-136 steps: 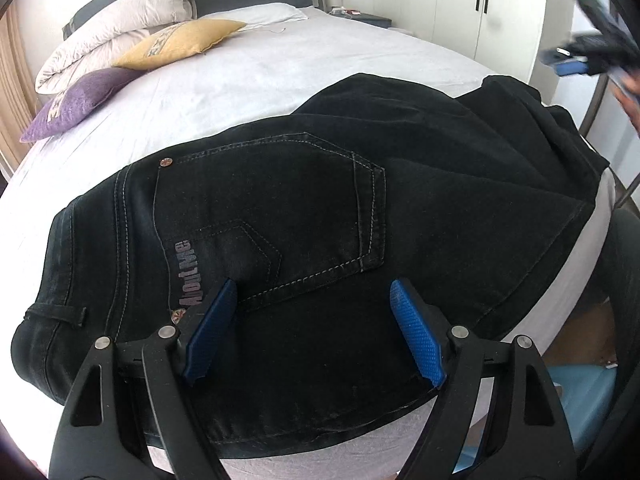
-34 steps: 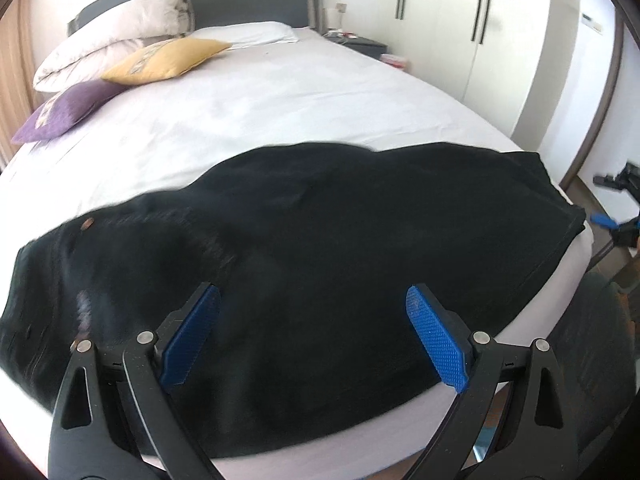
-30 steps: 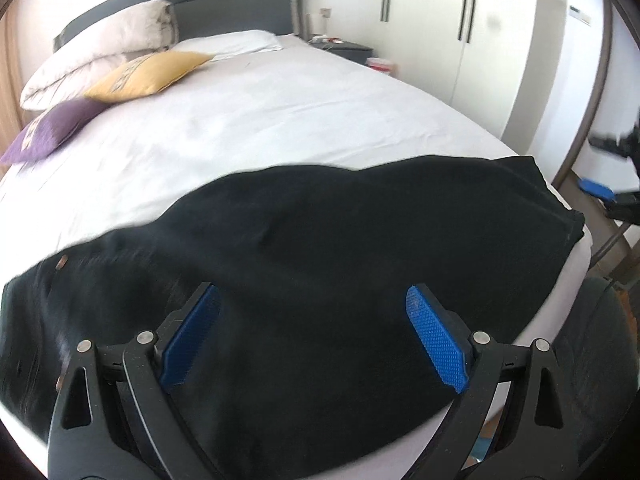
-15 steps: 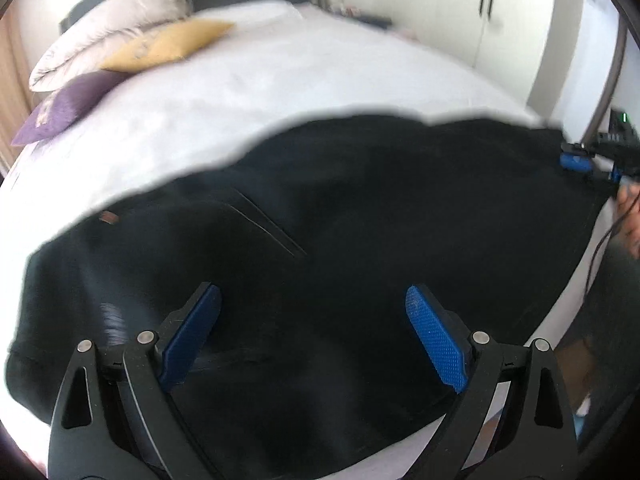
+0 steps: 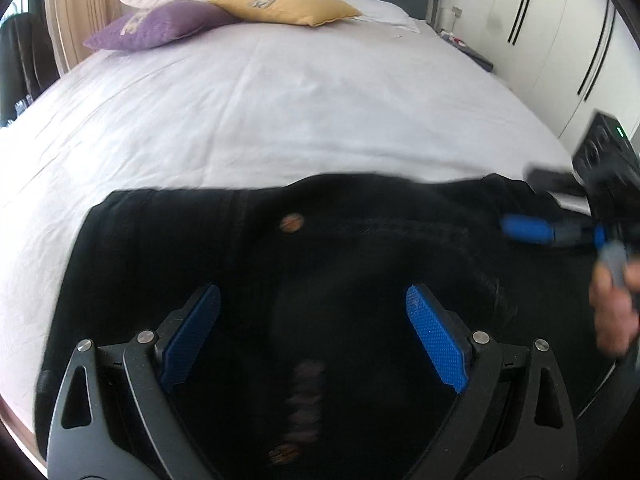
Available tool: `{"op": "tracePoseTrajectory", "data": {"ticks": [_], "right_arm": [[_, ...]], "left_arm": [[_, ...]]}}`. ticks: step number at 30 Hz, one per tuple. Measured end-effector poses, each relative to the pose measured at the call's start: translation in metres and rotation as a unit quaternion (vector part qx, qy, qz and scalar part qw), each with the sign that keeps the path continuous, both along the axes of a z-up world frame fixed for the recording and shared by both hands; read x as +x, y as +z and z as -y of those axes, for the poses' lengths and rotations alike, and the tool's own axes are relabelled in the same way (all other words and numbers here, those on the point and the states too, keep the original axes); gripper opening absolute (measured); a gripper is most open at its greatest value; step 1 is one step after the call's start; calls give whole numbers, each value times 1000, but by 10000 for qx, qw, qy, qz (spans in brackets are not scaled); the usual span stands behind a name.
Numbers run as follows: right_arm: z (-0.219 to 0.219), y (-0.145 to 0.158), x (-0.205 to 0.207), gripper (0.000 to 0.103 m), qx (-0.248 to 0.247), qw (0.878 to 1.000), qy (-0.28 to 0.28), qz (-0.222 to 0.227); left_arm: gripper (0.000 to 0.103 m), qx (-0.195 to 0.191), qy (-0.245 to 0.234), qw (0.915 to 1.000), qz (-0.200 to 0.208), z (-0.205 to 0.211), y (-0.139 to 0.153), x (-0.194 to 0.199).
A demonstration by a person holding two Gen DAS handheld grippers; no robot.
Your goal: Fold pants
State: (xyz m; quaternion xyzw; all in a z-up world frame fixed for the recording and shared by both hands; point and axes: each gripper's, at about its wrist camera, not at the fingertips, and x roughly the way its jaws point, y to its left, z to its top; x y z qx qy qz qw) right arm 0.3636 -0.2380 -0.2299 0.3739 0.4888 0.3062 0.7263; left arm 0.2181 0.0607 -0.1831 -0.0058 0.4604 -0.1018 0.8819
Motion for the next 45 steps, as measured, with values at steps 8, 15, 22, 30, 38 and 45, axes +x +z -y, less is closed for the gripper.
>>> {"op": "tracePoseTrajectory", "data": {"ticks": [8,15,22,30,38,45], "right_arm": [[86,19,-43,66,-121,9927,-1171,255],[65,3,-114,55,-17,9971,-702,304],[218,4,-205,46,-162,9702,-2416,18],[241,-1,-279,73,342,9649,-2579,357],[346,1,-379,72,142,9122,-4088,248],[342,-10,-401,84,616,8956,-4402,-184]], "left_arm": [[95,-217,93,9988,424,-33,14,-31],[95,103,49,9999,74,-16,4,-12],[95,66,368,9986,384,-31,19,-44],[95,-342,-706,9957,502,74,37,-87],[95,-138,-643,9978,112,102,16,-97],[95,-601,-540,9961,351,100,43,-114]]}}
